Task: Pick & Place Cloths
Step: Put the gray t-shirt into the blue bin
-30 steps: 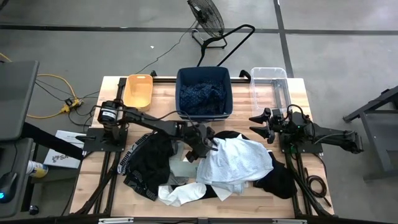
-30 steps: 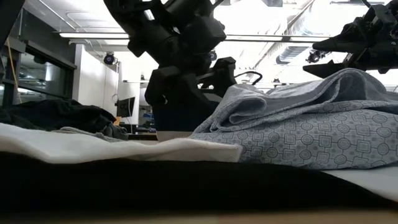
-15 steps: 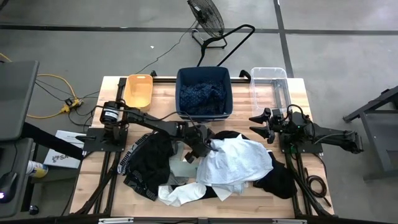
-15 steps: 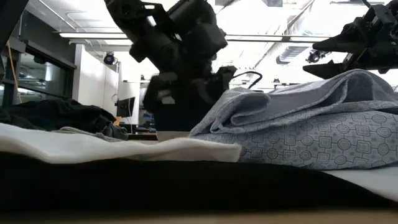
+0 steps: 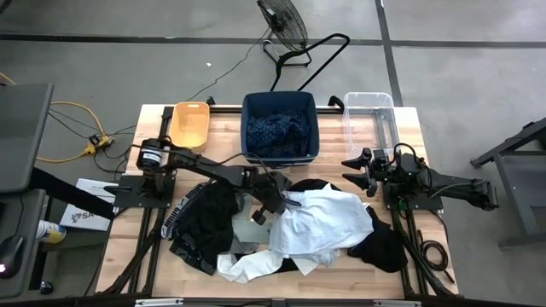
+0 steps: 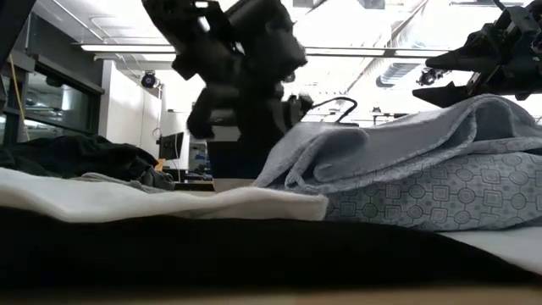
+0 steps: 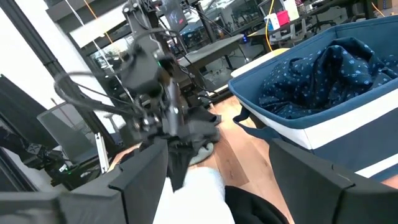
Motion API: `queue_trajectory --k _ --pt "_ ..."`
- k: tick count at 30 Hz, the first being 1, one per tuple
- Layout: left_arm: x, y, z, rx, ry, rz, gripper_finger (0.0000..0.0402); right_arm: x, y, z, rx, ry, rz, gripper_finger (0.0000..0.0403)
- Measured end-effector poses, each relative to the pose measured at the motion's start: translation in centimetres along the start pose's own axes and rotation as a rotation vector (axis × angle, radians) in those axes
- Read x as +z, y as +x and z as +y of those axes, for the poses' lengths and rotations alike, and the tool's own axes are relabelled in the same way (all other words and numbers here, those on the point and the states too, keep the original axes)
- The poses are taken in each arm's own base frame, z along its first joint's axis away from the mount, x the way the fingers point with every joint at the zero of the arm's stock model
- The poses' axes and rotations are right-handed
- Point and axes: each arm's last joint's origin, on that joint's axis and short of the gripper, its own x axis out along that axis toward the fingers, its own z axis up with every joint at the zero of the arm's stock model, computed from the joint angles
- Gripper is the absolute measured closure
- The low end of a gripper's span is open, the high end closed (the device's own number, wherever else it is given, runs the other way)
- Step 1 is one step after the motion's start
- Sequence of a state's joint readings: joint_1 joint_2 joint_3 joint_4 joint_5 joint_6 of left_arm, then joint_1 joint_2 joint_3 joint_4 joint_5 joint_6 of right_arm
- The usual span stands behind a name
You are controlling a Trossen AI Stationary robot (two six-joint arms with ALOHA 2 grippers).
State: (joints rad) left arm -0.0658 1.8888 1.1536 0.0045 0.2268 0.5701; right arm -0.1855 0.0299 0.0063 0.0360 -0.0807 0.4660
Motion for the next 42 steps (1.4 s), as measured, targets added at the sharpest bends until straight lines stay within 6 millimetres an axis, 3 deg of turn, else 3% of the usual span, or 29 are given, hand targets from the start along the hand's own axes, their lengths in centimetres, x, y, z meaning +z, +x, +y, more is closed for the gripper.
queue_trajectory --k 8,14,17,24,28,37,39,42 --pt "3.7 -5.3 1.0 0.084 -0.005 -0.125 0.0391 0.0 0.0 0.0 -0.002 0.000 0.001 0.0130" --pt "5.2 -9.0 1.0 0.124 -0.016 -0.161 0.0391 0.0 0.0 0.0 -0.003 0.000 0.002 0.0130" --pt "5.4 -9.6 1.0 0.133 -0.018 -0.160 0.0391 0.0 0.0 0.0 -0.003 0.000 0.004 0.0130" --pt "4.2 -8.9 -0.1 -0.005 -0.102 -0.066 0.0383 -0.1 0.1 0.0 -0.006 0.001 0.010 0.0130" --pt "3.9 -8.9 -0.3 -0.006 -0.195 -0.025 0.0303 -0.1 0.1 0.0 -0.005 0.001 0.011 0.0130" --pt "3.1 -9.2 -1.2 -0.089 -0.408 0.073 0.0040 -0.1 0.1 -0.1 -0.006 0.001 0.012 0.0130" --pt "3.5 -9.3 -1.6 -0.132 -0.418 0.062 0.0013 -0.1 0.1 -0.1 -0.006 0.001 0.012 0.0130" --pt "4.7 -10.0 -2.1 -0.172 -0.426 0.062 0.0028 -0.1 0.1 -0.1 -0.006 0.001 0.012 0.0130"
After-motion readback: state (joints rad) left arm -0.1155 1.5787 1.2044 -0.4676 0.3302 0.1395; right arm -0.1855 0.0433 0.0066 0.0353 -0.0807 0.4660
